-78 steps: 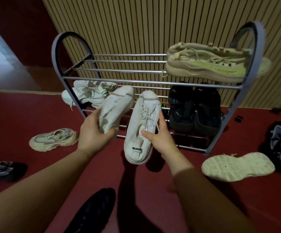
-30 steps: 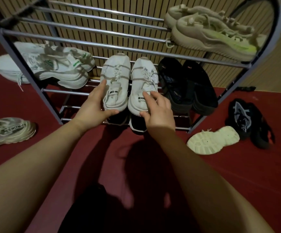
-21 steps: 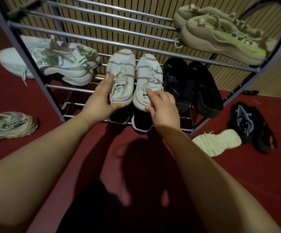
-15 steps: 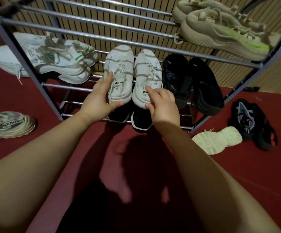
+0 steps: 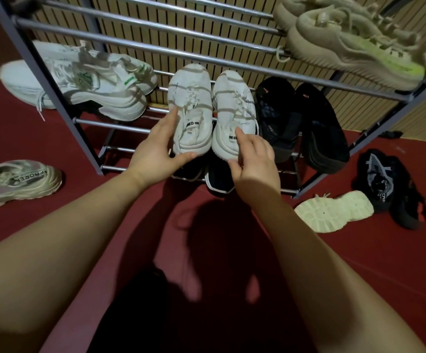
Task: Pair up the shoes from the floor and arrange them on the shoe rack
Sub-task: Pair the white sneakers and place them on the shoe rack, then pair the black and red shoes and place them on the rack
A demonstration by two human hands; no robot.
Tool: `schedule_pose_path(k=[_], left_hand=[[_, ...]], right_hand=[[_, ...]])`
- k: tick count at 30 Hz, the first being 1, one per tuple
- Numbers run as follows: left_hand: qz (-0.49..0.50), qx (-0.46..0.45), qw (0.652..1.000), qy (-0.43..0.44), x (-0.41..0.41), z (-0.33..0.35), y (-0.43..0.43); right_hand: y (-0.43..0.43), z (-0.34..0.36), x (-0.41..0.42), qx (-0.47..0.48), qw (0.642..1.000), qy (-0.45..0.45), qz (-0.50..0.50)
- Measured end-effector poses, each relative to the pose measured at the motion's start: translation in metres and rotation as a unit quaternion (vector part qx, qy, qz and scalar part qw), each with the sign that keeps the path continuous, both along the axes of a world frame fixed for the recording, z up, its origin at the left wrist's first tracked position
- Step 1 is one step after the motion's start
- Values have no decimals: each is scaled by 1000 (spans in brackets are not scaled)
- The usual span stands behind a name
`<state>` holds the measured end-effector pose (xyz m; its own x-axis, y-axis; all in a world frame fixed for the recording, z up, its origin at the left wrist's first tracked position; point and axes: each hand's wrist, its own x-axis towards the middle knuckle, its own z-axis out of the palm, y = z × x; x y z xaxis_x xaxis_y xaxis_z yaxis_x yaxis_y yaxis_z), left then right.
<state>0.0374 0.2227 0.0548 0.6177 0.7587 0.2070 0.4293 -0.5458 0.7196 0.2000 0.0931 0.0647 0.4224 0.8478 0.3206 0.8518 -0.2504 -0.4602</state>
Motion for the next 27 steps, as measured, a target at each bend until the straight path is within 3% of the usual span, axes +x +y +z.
schedule_pose_path(k=[5,8,10,12,14,16,27], left_hand=[[-18,-36,999,-15,-17,-8,-16],[6,-29,998,49,-44,-30,-40],[33,-74,988,130,-68,-50,-66],[52,-167,945,277,-93,-69,-102],[21,-232,874,427,-117,-85,-136],[-7,-255,826,502,-134,-96,-159],[32,-215,802,556,-115,-101,-192]], right_hand=[[-13,-18,-21,-42,998,-29,-20],[-26,-35,-34,5,997,-72,-23],[-34,-46,-37,14,996,-78,-31],[-42,-54,-41,8,997,-71,-35],[-47,-64,-49,-2,997,-76,-16],[-49,-74,-59,-23,997,-72,9],[-54,-61,-73,-102,994,3,46]])
